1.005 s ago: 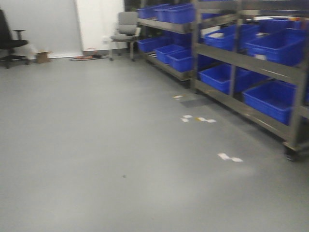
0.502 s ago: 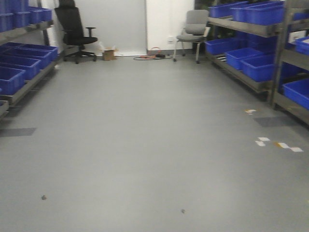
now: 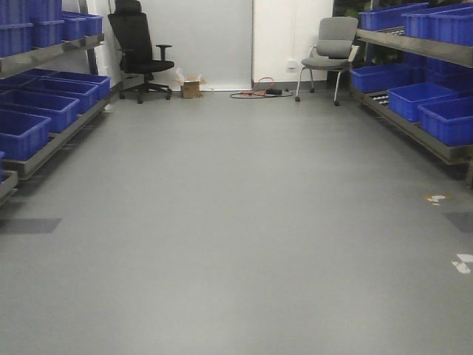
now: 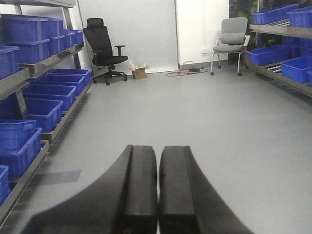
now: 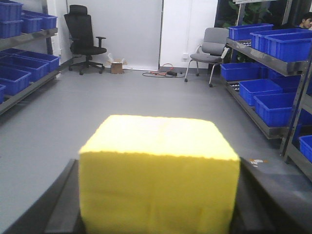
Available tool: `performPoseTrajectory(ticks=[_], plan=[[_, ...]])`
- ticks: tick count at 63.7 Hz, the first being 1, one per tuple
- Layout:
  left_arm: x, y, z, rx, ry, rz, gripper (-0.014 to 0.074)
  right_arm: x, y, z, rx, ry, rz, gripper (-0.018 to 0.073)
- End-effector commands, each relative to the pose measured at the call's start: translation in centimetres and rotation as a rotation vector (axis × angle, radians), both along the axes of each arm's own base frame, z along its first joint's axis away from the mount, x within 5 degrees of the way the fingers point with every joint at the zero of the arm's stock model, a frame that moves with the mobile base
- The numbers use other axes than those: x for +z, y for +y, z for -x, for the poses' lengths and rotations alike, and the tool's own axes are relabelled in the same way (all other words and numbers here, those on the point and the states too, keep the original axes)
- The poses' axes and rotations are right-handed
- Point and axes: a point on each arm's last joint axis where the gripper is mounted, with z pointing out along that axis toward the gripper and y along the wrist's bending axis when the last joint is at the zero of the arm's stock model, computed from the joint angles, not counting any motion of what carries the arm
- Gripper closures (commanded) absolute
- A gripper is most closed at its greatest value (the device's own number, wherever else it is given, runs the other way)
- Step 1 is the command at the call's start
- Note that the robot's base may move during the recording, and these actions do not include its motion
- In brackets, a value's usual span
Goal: Place yellow foam block on left shelf second layer
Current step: 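Drive the base up to the shelf of blue bins, cube held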
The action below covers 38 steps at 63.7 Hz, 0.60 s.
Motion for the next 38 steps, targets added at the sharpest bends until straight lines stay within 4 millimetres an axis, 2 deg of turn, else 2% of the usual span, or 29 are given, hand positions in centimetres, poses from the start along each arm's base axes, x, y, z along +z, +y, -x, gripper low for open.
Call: performPoseTrajectory(ticks=[1,38], plan=[[-0.11,-0.02,0.05,-0.004,-0.07,0.013,0.0472,1.61,0.0,0.1,-0.002,-0.106,0.012,0.0059],[-0.11,-0.02,0.05,-0.004,-0.07,0.013,0.0472,1.61,0.0,0.1,-0.002,-0.106,0.012,0.0059]])
